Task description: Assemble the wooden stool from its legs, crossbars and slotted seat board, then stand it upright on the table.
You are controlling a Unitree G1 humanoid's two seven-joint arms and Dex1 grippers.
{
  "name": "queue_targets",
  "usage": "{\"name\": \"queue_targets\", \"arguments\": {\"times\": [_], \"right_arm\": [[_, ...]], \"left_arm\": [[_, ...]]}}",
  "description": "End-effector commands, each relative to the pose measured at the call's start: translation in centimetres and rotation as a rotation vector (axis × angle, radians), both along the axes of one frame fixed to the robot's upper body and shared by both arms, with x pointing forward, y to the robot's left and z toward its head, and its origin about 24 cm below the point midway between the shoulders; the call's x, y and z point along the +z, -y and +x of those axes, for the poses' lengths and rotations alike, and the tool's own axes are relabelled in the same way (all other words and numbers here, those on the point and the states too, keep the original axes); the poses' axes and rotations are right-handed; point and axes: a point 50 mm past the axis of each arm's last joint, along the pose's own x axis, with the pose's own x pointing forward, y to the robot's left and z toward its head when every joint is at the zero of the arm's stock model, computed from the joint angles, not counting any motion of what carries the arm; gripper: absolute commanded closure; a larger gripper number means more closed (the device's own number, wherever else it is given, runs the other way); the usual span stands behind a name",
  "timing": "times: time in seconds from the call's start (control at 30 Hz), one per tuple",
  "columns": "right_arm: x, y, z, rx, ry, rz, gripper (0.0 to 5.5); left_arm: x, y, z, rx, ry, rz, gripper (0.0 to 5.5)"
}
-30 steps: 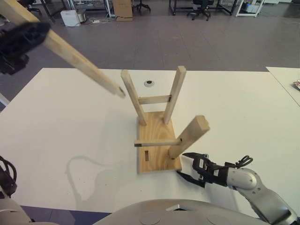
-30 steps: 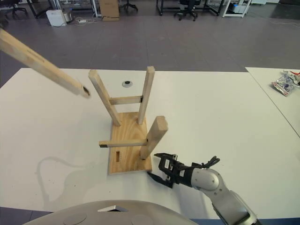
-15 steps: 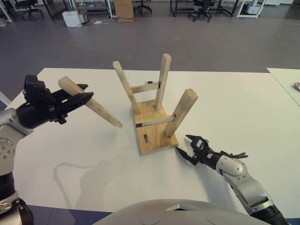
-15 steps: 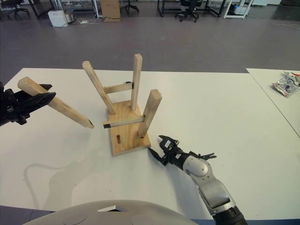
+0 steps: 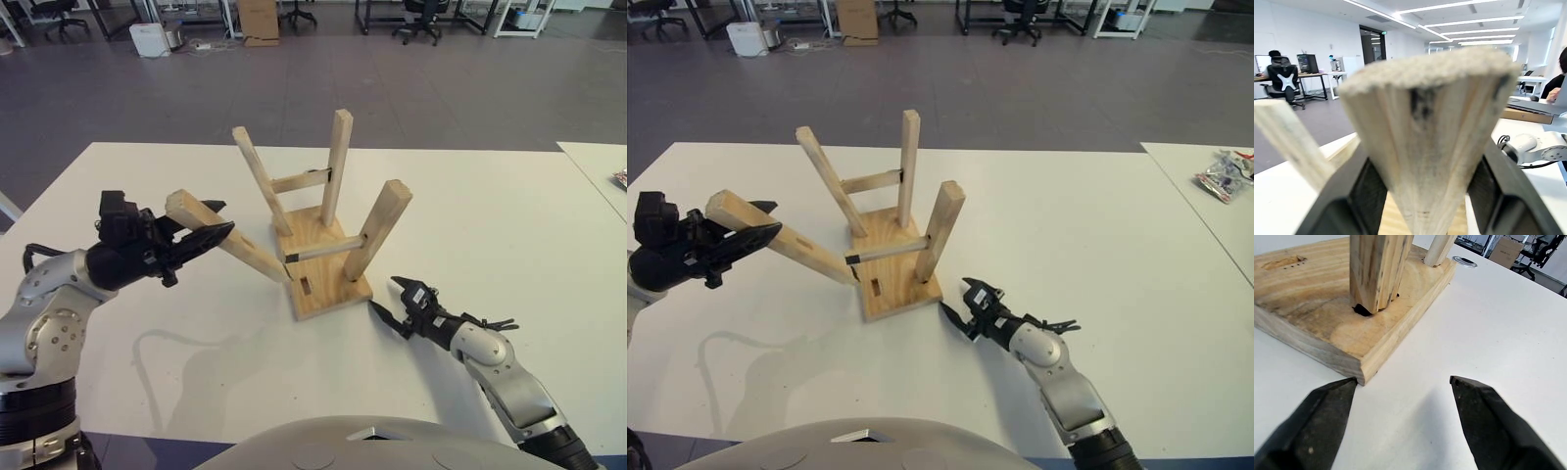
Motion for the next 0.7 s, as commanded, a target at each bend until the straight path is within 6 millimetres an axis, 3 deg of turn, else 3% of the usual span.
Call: {"name": "queue_targets", "arguments": {"times": [0.03,0.37,0.47,0.7], "right_arm": [[-1.6,1.0,-0.1,-0.002,-0.085,-0.123,1.95],[-1.4,0.9,0.9,0.026,-0.064,-0.125,1.95],[-2.2,1.0,0.0,0.015,-0.094,-0.099,1.95],[-0.6,0.5,0.0,0.029,-0.072,-0.092,1.95]], "left_arm": [[-0.2,1.3,-0.2,-0.019,0.026,-0.005,3.46],[-2.5,1.9,0.6,0.002,0.007,0.024,3.46],[-3.5,2.4,1.4,-0.024,-0.005,0.036,3.46],[-3.7,3.4,1.8,-0.113,0.031,0.145,3.46]]}}
